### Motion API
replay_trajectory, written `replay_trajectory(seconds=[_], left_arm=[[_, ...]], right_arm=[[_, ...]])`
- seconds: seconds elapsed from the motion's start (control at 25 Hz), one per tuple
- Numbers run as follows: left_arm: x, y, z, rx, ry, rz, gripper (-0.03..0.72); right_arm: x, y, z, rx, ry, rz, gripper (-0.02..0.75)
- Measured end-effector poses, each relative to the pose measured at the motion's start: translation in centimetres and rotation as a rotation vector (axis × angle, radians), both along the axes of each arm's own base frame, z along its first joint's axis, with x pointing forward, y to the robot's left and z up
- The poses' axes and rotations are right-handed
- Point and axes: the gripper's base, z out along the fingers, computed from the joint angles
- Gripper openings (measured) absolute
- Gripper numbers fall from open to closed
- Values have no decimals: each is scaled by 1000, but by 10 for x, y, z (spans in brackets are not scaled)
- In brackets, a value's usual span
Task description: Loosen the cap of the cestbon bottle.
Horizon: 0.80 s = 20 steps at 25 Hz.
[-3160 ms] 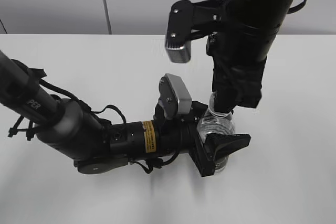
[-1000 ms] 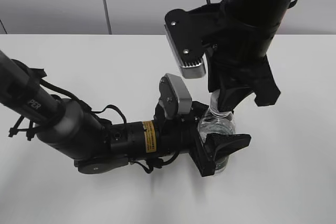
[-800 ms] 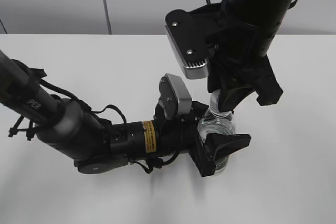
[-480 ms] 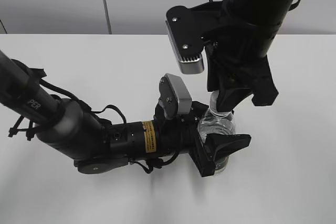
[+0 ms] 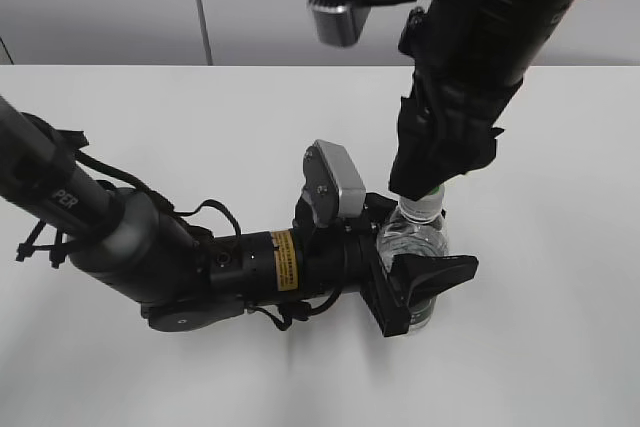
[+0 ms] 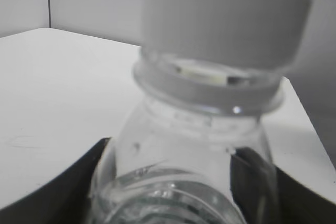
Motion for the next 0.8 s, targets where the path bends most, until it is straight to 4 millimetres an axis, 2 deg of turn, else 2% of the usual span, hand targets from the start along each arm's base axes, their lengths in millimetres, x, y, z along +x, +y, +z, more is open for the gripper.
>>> replay_trajectory(seconds=[0.16,0.28,0.44,0.8], left_arm=[[0,0,0,0,0,0,511],[0,0,0,0,0,0,511],[0,0,0,0,0,0,511],[0,0,0,0,0,0,510]], right_arm=[[-6,-4,10,65,127,-512,519],[-6,-5,11,93,202,-792,519],[-5,-5,9,99,230,-914,519],[9,-4,-15,-9,192,-942,519]])
